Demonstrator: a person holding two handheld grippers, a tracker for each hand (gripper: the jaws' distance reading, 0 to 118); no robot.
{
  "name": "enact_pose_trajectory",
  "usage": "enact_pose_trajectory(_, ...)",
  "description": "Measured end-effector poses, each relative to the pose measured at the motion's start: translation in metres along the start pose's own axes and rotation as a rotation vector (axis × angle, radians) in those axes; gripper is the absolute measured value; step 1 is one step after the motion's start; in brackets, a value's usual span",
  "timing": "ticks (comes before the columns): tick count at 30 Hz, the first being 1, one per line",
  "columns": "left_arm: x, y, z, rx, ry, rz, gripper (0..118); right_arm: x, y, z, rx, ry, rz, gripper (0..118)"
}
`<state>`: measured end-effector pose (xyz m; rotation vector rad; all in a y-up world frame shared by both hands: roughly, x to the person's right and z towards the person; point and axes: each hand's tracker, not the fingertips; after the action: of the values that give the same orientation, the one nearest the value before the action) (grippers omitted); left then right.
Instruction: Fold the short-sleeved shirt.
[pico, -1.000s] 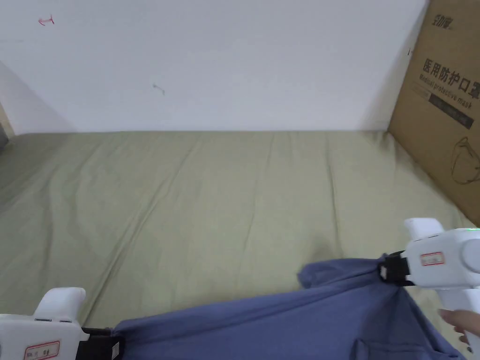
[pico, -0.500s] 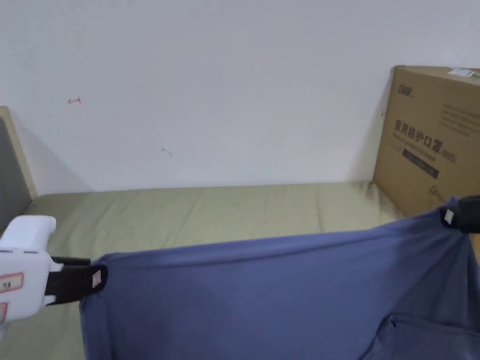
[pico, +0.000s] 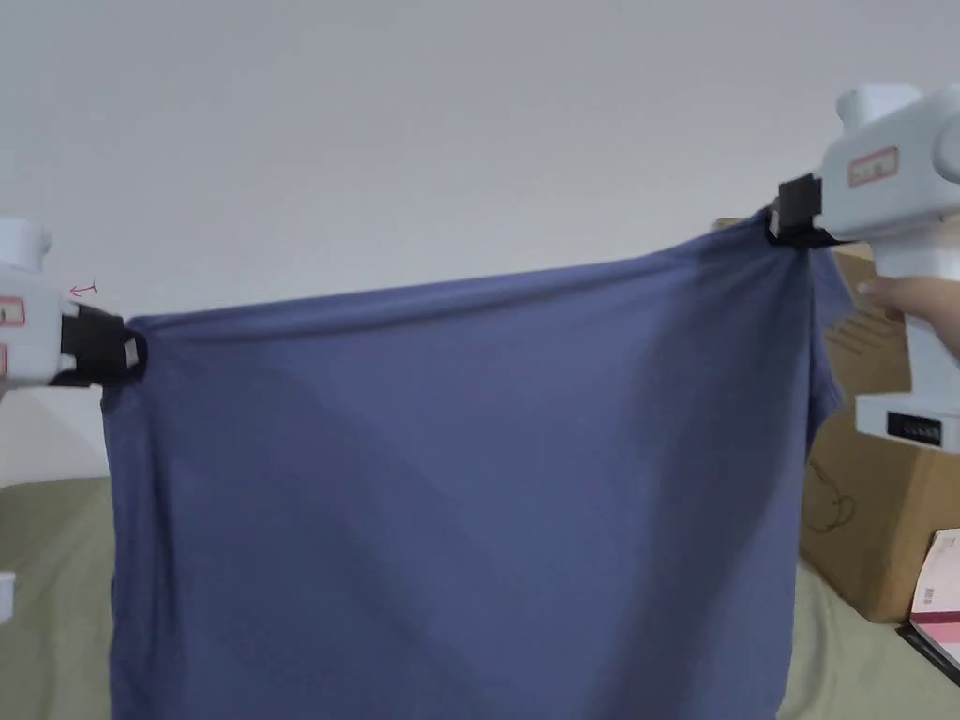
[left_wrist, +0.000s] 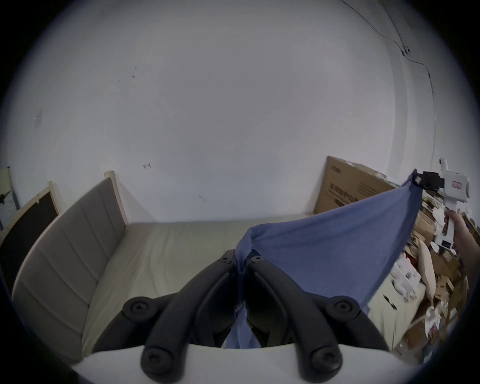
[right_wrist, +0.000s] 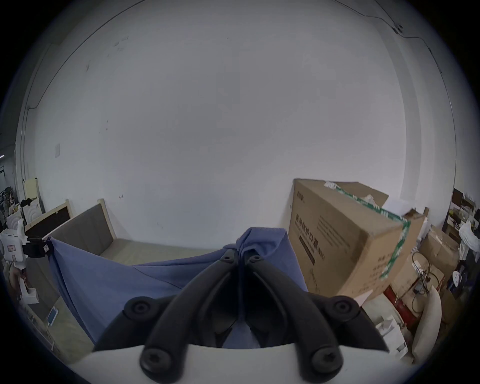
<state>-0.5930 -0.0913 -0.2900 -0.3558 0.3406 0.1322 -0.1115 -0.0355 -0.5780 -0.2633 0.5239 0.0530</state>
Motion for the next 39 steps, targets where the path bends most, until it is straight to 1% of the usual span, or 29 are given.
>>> enact_pose_trajectory(5, -0.011, 0.05, -0.037, 0.107, 0.075, 0.049, 5, -0.013, 0.044, -0.052, 0.041, -0.011, 0.016, 2)
enact_pose_trajectory(7, -0.019, 0.07, -0.053, 0.123, 0.07, 0.063, 5, -0.018, 0.06, -0.072, 0.054, -0.017, 0.02, 2)
enact_pose_trajectory(11, -0.021, 0.094, -0.08, 0.158, 0.124, 0.021, 5, -0.025, 0.082, -0.103, 0.104, -0.023, 0.015, 2)
enact_pose_trajectory(14, -0.019, 0.097, -0.1, 0.174, 0.146, -0.011, 5, -0.029, 0.084, -0.121, 0.152, -0.05, 0.014, 2)
enact_pose_trajectory(17, -0.017, 0.081, -0.124, 0.156, 0.159, -0.017, 5, -0.031, 0.059, -0.137, 0.171, -0.054, 0.003, 2)
enact_pose_trajectory(18, -0.017, 0.068, -0.134, 0.131, 0.153, -0.006, 5, -0.029, 0.043, -0.145, 0.164, -0.048, -0.003, 2)
enact_pose_trajectory(20, -0.018, 0.035, -0.153, 0.064, 0.131, 0.016, 5, -0.026, 0.001, -0.159, 0.085, -0.041, -0.016, 2)
enact_pose_trajectory(22, -0.02, -0.017, -0.171, -0.016, 0.108, 0.058, 5, -0.021, -0.065, -0.169, -0.006, -0.013, -0.072, 2)
enact_pose_trajectory(24, -0.023, -0.078, -0.181, -0.104, 0.071, 0.125, 5, -0.017, -0.142, -0.174, -0.146, 0.0, -0.133, 2)
enact_pose_trajectory(26, -0.025, -0.147, -0.187, -0.225, 0.045, 0.183, 5, -0.01, -0.224, -0.173, -0.329, 0.016, -0.18, 2)
enact_pose_trajectory(28, -0.024, -0.221, -0.178, -0.344, 0.037, 0.215, 5, -0.006, -0.313, -0.151, -0.484, 0.018, -0.188, 2)
enact_pose_trajectory(30, -0.022, -0.277, -0.157, -0.421, 0.009, 0.202, 5, -0.002, -0.378, -0.119, -0.604, 0.039, -0.18, 2)
enact_pose_trajectory(31, -0.022, -0.301, -0.143, -0.466, -0.008, 0.193, 5, 0.006, -0.409, -0.106, -0.659, 0.052, -0.184, 2)
enact_pose_trajectory(32, -0.023, -0.322, -0.128, -0.502, -0.015, 0.184, 5, 0.011, -0.43, -0.085, -0.705, 0.062, -0.188, 2)
enact_pose_trajectory(34, -0.033, -0.354, -0.104, -0.574, -0.025, 0.147, 5, 0.016, -0.462, -0.046, -0.776, 0.089, -0.131, 2)
enact_pose_trajectory(35, -0.034, -0.366, -0.091, -0.604, -0.046, 0.114, 5, 0.018, -0.47, -0.02, -0.802, 0.102, -0.117, 2)
enact_pose_trajectory(36, -0.034, -0.377, -0.077, -0.631, -0.035, 0.058, 5, 0.022, -0.477, 0.0, -0.816, 0.125, -0.115, 2)
enact_pose_trajectory(39, -0.033, -0.394, -0.033, -0.699, -0.094, -0.004, 5, 0.03, -0.482, 0.051, -0.857, 0.15, -0.101, 2)
